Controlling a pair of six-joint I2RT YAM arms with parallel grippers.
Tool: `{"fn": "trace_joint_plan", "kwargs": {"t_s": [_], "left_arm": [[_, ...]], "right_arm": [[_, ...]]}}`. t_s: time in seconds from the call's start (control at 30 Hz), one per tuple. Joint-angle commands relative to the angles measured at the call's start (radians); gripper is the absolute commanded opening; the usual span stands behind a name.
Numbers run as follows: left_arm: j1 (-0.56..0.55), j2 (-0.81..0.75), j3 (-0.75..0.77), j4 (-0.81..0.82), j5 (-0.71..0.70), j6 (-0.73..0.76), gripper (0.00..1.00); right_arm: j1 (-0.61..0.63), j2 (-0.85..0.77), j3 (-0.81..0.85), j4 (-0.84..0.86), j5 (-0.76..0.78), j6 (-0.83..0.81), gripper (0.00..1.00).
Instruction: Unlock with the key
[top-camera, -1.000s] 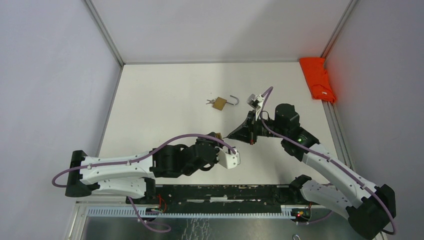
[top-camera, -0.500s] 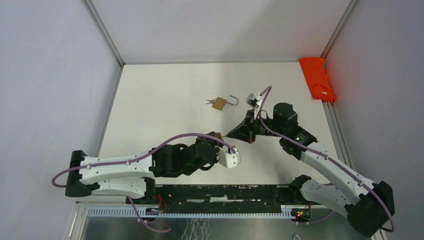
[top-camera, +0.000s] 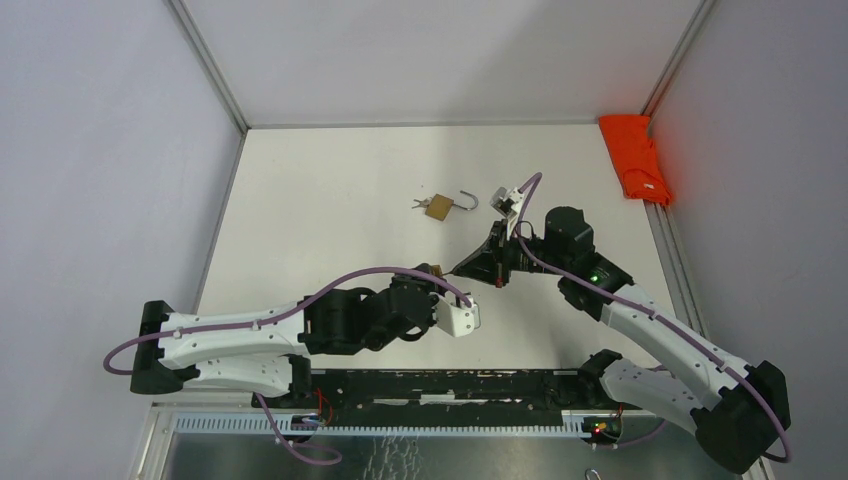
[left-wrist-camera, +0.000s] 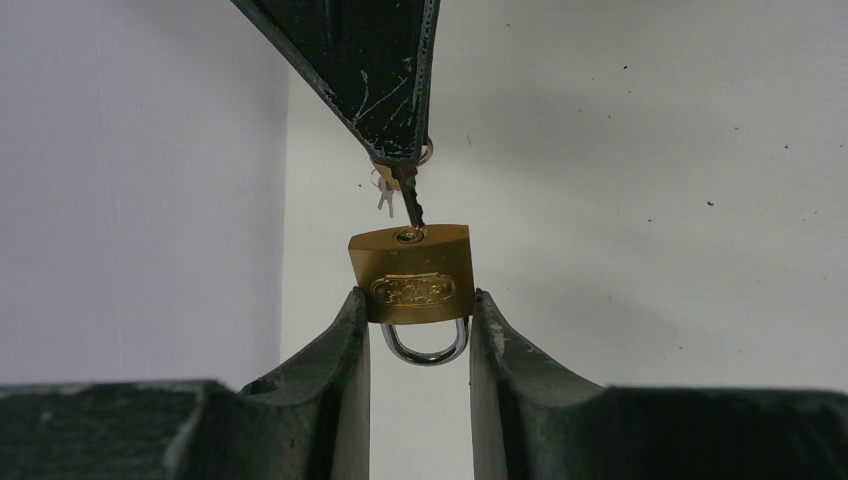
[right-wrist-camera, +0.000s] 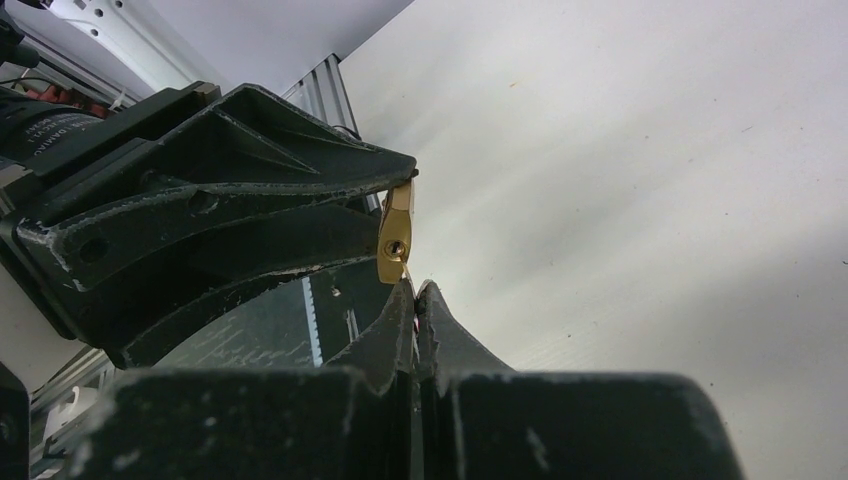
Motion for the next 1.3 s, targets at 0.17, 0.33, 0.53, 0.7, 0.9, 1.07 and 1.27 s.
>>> {"fn": "trace_joint_plan", "kwargs": {"t_s": [0.17,0.33,0.53,0.7,0.9,1.07,1.27], "left_arm": [[-0.001,0.000,0.042,0.034,-0.003,-0.044,0.02],[0.002,0.000,0.046,0.031,-0.003,-0.046,0.02],[0.002,0.000,0.049,0.032,-0.003,-0.047,0.02],[0.002,0.001,0.062,0.023,-0.002,-0.054,0.02],[0.003,-0.002,0.066,0.011,0.000,-0.066,0.02],[0.005,-0.001,0.063,0.011,0.004,-0.066,0.02],[0.004,0.001,0.066,0.010,0.007,-0.068,0.02]], "right_arm": [[0.012,-0.030,0.038,0.012,0.023,0.009,0.00],[0.013,-0.045,0.041,-0.016,0.038,-0.001,0.00],[0.014,-0.059,0.041,-0.021,0.041,0.003,0.00],[0.017,-0.044,0.039,-0.005,0.043,0.008,0.00],[0.019,-0.033,0.043,0.013,0.045,0.015,0.00],[0.020,-0.033,0.050,0.016,0.045,0.016,0.00],[0.020,-0.042,0.065,0.007,0.051,0.015,0.00]]}}
